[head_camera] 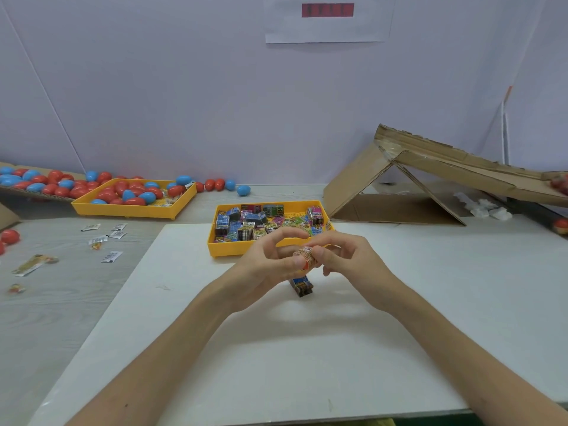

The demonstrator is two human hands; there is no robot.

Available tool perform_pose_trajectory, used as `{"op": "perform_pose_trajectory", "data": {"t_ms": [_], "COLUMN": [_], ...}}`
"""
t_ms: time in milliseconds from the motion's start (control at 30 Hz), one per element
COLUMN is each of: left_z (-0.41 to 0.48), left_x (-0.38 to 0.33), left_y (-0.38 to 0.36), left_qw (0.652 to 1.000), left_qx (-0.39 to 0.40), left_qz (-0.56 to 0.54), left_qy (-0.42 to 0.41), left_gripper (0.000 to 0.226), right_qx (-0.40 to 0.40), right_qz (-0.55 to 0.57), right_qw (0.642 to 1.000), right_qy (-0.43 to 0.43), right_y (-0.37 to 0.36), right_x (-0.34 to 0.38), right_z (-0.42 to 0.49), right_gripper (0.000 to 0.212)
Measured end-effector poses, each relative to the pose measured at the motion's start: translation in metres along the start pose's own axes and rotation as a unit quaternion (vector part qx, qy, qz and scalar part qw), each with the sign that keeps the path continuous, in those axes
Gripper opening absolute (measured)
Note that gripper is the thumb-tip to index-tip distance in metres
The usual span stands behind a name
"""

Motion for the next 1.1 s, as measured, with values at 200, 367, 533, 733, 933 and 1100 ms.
{"op": "perform_pose_trajectory", "data": {"t_ms": [200,367,533,733,933,1100], "left_z": [-0.001,0.000,0.002,0.005,0.006,0.006], "left_x": [0.001,-0.001,0.000,0.004,0.008,0.009], "left_y": [-0.002,-0.002,0.002,0.006,0.009,0.011], "left_qw": [0.999,1.000,0.999,0.998,0.997,0.997], "left_qx": [0.019,0.000,-0.020,-0.056,-0.064,-0.059], "left_qz": [-0.029,-0.018,-0.029,0.018,0.042,0.049], "left_qy": [0.013,-0.003,-0.003,-0.025,-0.026,-0.028], "left_gripper": [0.057,0.053,0.038,0.039,0.040,0.038], "right_qx": [0.013,0.011,0.014,-0.010,-0.032,-0.034], "right_qz": [0.060,0.050,0.021,-0.058,-0.159,-0.175], "right_qw": [0.998,0.999,1.000,0.996,0.973,0.968], "right_qy": [-0.013,-0.018,0.002,0.067,0.164,0.175], "right_y": [0.002,0.001,0.001,0.002,0.002,0.001], "right_x": [-0.001,0.001,0.003,0.001,0.001,-0.001], "right_z": [0.001,-0.001,-0.001,0.001,-0.002,-0.002], "right_gripper": [0.013,0.016,0.015,0.026,0.032,0.031]}}
Point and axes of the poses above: each hand's wrist, its own z-axis towards the middle knuckle, its own y-axis out of the back of the hand, x = y × z, the point moved 4 cm from there along z, towards the middle knuckle, and after that the axes turned 10 degrees about -x, right-handed, at the moved point
